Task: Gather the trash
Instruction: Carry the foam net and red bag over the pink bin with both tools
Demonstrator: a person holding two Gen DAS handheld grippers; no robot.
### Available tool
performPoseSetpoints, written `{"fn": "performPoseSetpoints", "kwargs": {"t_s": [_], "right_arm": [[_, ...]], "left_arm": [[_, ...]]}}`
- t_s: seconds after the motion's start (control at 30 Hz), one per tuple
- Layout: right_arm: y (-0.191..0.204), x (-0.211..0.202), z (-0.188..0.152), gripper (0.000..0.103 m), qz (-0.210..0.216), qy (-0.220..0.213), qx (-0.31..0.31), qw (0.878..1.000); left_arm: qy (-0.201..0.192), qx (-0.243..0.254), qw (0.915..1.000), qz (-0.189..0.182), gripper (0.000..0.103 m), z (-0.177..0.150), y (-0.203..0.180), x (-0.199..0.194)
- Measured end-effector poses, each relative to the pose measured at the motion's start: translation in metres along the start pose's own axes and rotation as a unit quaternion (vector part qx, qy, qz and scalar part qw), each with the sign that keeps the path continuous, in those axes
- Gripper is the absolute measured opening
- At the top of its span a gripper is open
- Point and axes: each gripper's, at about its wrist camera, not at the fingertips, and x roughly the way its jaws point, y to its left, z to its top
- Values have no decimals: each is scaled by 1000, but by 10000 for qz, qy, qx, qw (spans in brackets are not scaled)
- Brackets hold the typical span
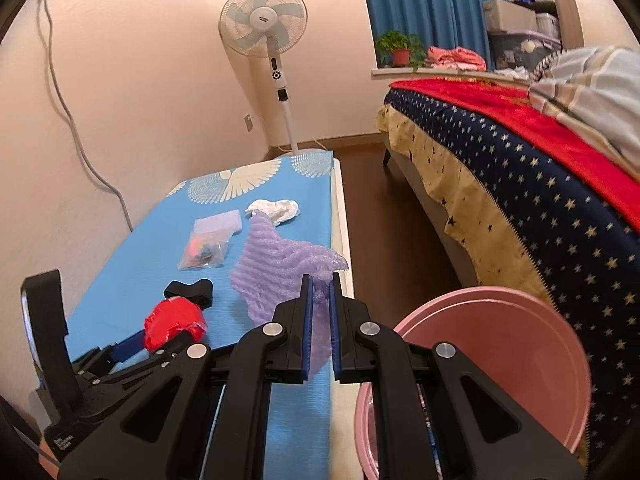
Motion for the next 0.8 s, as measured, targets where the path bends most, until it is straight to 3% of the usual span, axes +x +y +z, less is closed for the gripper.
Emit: {"fn": "performPoseSetpoints", "kwargs": {"t_s": [0.33, 0.8], "right_arm": [[4, -42, 6, 8, -376, -356, -381, 9979], [6, -84, 7, 8, -585, -583, -559, 9950]], "left_arm": [[-322, 167, 9993, -60, 62, 1, -5, -38], [-618, 317, 9974, -209, 62, 0, -16, -77]]}}
